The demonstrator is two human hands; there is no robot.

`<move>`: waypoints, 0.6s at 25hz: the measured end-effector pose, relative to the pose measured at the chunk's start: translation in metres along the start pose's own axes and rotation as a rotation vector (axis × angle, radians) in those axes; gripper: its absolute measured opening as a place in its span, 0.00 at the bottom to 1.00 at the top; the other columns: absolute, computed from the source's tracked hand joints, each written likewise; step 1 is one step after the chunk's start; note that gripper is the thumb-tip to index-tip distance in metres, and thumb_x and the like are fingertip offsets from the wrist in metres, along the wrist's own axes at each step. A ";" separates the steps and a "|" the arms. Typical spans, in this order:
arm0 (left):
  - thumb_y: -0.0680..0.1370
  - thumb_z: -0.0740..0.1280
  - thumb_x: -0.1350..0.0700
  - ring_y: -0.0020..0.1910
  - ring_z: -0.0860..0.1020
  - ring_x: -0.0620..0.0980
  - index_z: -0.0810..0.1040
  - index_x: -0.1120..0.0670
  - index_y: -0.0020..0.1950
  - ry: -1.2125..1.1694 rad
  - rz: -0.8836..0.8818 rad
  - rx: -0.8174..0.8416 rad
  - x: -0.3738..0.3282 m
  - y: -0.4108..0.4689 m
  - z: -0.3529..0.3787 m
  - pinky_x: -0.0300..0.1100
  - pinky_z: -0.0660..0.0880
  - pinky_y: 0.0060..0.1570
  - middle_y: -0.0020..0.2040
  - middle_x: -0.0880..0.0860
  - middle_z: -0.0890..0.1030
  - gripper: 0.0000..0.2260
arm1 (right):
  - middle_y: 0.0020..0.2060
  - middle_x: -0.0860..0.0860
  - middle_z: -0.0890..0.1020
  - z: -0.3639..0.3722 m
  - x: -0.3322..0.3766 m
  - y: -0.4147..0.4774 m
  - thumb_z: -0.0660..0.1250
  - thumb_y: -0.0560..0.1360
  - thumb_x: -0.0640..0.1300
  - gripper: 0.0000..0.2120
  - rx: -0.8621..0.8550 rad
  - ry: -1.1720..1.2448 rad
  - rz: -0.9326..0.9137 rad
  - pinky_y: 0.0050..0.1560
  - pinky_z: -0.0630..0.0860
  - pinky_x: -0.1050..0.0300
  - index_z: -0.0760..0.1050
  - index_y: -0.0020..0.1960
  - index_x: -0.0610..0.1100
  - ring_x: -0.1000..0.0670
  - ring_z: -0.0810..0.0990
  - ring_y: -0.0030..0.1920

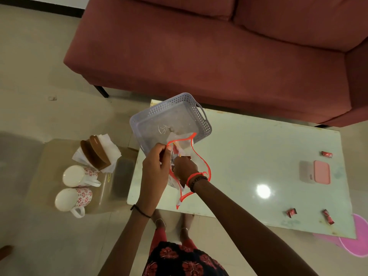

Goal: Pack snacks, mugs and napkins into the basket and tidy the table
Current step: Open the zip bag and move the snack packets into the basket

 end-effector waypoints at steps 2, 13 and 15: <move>0.78 0.64 0.59 0.30 0.72 0.39 0.78 0.64 0.49 -0.054 -0.025 0.026 0.002 0.003 0.004 0.16 0.66 0.35 0.37 0.52 0.78 0.09 | 0.56 0.37 0.79 0.000 -0.004 0.002 0.55 0.79 0.38 0.14 -0.026 0.008 0.023 0.54 0.77 0.46 0.71 0.62 0.35 0.38 0.78 0.58; 0.79 0.61 0.61 0.39 0.76 0.44 0.76 0.65 0.50 -0.180 0.000 0.015 0.001 0.049 0.009 0.20 0.71 0.35 0.42 0.55 0.78 0.08 | 0.48 0.44 0.82 -0.104 0.020 -0.052 0.66 0.75 0.40 0.11 -0.479 0.305 -0.075 0.47 0.79 0.55 0.71 0.56 0.40 0.45 0.81 0.49; 0.79 0.61 0.61 0.35 0.75 0.40 0.76 0.66 0.49 -0.199 -0.002 -0.006 0.001 0.060 0.006 0.21 0.70 0.32 0.39 0.56 0.77 0.08 | 0.45 0.49 0.81 -0.129 0.018 -0.065 0.69 0.73 0.39 0.12 -0.527 0.462 -0.018 0.43 0.79 0.59 0.71 0.55 0.42 0.48 0.82 0.47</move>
Point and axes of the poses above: each hand's wrist, its own y-axis towards the middle knuckle, its own z-axis out of the palm, x = y × z, the point moved 3 cm from there along y, towards the middle knuckle
